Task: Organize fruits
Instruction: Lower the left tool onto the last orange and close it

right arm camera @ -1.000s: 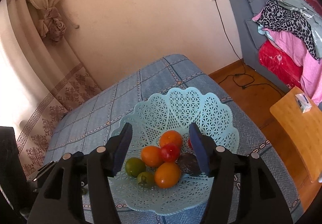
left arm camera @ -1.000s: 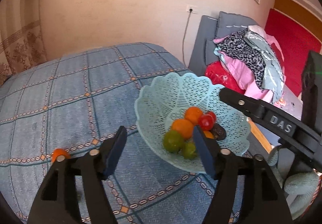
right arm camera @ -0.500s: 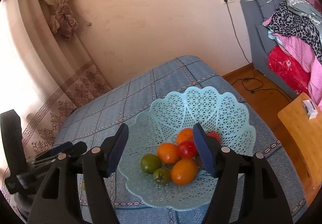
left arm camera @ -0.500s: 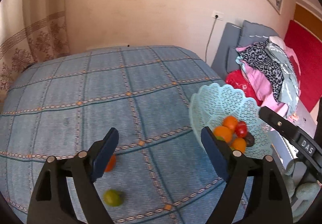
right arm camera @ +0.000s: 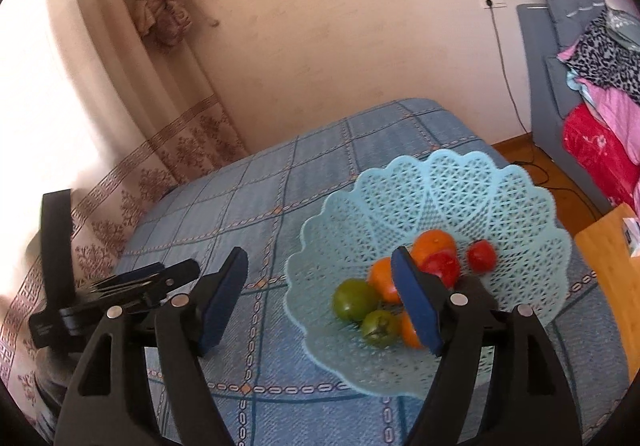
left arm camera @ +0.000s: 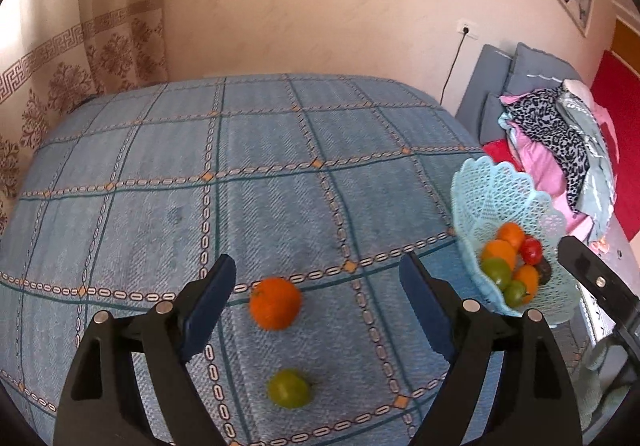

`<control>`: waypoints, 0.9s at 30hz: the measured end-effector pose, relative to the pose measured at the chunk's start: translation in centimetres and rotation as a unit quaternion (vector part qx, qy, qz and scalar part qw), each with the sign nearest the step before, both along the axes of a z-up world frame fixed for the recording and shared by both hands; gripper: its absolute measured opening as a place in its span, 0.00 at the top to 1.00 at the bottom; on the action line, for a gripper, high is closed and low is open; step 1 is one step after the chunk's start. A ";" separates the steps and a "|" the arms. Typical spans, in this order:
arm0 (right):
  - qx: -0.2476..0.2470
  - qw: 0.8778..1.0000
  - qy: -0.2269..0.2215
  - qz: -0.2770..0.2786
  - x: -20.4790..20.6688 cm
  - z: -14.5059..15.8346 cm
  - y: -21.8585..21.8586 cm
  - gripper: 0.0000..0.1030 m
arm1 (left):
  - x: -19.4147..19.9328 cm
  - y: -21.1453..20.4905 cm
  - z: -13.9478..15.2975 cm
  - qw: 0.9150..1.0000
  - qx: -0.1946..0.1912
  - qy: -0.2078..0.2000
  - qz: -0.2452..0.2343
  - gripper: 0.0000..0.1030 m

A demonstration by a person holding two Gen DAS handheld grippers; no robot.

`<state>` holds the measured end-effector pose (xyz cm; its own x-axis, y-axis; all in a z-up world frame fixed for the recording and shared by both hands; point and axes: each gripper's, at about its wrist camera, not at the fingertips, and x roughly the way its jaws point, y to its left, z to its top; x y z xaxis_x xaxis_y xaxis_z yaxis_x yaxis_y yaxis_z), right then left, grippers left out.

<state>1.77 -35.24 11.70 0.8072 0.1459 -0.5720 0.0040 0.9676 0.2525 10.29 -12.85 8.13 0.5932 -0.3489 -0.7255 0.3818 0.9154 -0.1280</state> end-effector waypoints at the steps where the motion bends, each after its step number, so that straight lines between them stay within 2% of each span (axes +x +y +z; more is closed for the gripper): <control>1: -0.001 1.000 0.000 0.003 0.0 -0.1 0.1 0.26 | 0.1 0.1 -0.3 1.000 0.001 0.003 0.002 0.19; 12: -0.024 0.999 0.008 0.028 0.0 -0.8 2.1 0.26 | 2.5 0.1 -3.8 0.998 0.023 0.051 0.012 0.21; 16: -0.029 0.999 0.011 0.038 0.0 -1.1 2.7 0.26 | 3.1 0.0 -4.9 0.997 0.027 0.068 0.008 0.33; 24: -0.037 0.998 0.017 0.052 0.1 -1.7 3.5 0.26 | 3.7 0.0 -5.9 0.996 0.035 0.076 0.008 0.48; 27: -0.040 0.997 0.020 0.056 0.2 -1.9 3.8 0.26 | 3.8 0.0 -5.9 0.997 0.031 0.075 0.011 0.59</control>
<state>1.93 -31.41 9.81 0.7650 0.1863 -0.6165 -0.0973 0.9797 0.1754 14.05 -12.87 2.26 0.4829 -0.2887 -0.8267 0.3431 0.9310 -0.1247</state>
